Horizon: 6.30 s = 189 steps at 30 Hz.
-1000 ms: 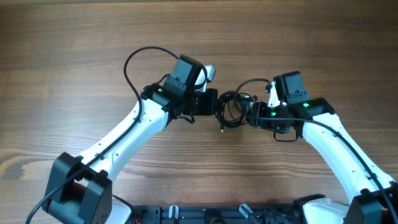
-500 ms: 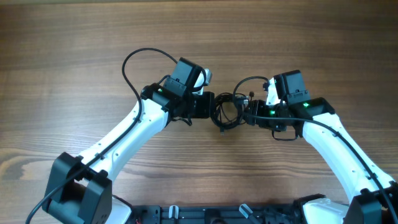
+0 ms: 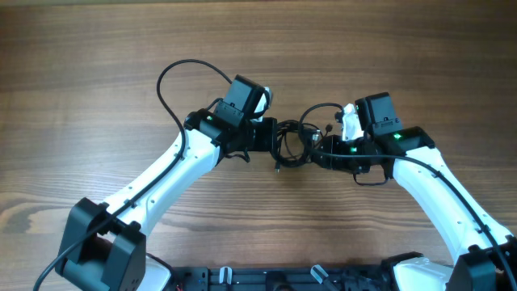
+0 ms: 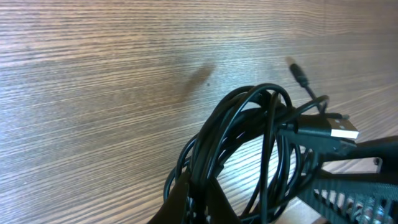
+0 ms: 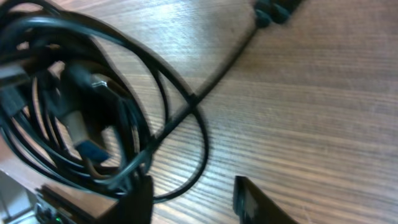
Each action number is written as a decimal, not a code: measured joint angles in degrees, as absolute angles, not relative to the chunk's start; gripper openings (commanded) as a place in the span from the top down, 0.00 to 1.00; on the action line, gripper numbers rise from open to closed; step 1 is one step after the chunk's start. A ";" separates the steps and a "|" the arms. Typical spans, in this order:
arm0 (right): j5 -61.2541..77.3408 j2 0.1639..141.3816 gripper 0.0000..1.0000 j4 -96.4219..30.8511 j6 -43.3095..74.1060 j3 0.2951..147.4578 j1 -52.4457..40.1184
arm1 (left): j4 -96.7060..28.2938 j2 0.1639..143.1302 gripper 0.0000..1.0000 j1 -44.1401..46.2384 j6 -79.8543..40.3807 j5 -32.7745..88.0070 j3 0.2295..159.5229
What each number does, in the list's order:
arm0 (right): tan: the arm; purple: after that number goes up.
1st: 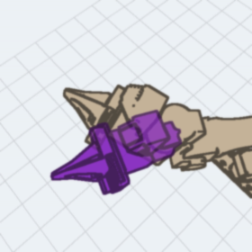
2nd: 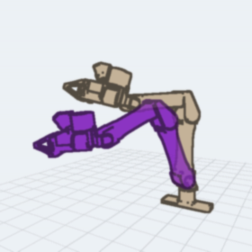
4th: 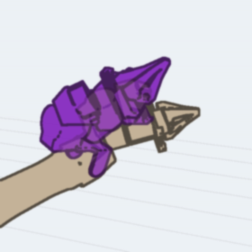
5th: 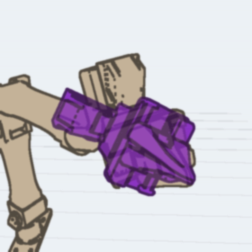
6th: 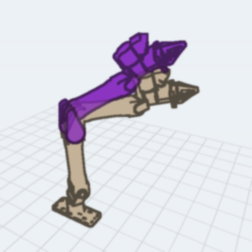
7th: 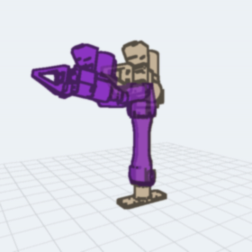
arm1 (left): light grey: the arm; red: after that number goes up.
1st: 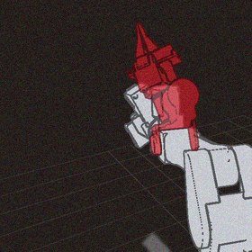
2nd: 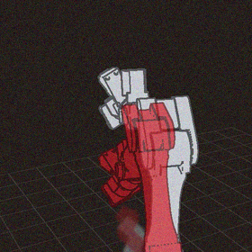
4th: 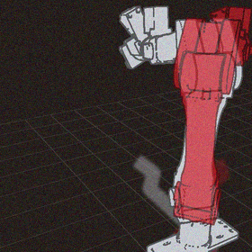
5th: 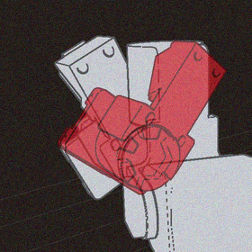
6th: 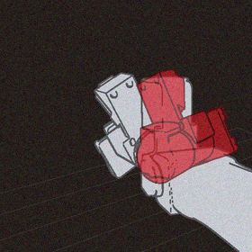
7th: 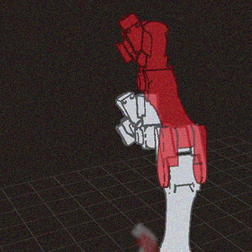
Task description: Untangle cables
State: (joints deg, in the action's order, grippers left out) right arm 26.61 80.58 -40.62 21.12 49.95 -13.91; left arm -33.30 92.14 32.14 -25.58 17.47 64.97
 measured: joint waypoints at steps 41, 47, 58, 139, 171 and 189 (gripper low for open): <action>8.69 80.60 0.53 -39.31 25.10 49.95 -8.91 | -40.34 92.14 0.96 22.37 -23.07 20.38 64.95; 29.67 80.58 0.52 -35.40 14.96 49.95 -9.02 | -35.90 92.14 0.96 22.44 -20.80 32.08 64.95; 40.62 80.58 0.52 -32.05 11.31 49.95 -11.22 | -30.63 92.14 0.96 26.70 -19.97 38.02 64.95; 36.86 80.58 0.96 -30.17 6.15 49.95 -12.01 | -29.98 92.16 0.96 24.75 -13.54 51.75 64.95; 15.38 80.73 0.32 -35.46 20.53 50.00 -11.57 | -41.82 92.79 0.96 15.66 -8.27 41.85 64.75; 22.39 80.73 0.32 -34.35 16.14 50.00 -11.57 | -45.56 92.77 0.50 15.66 -1.74 40.53 64.75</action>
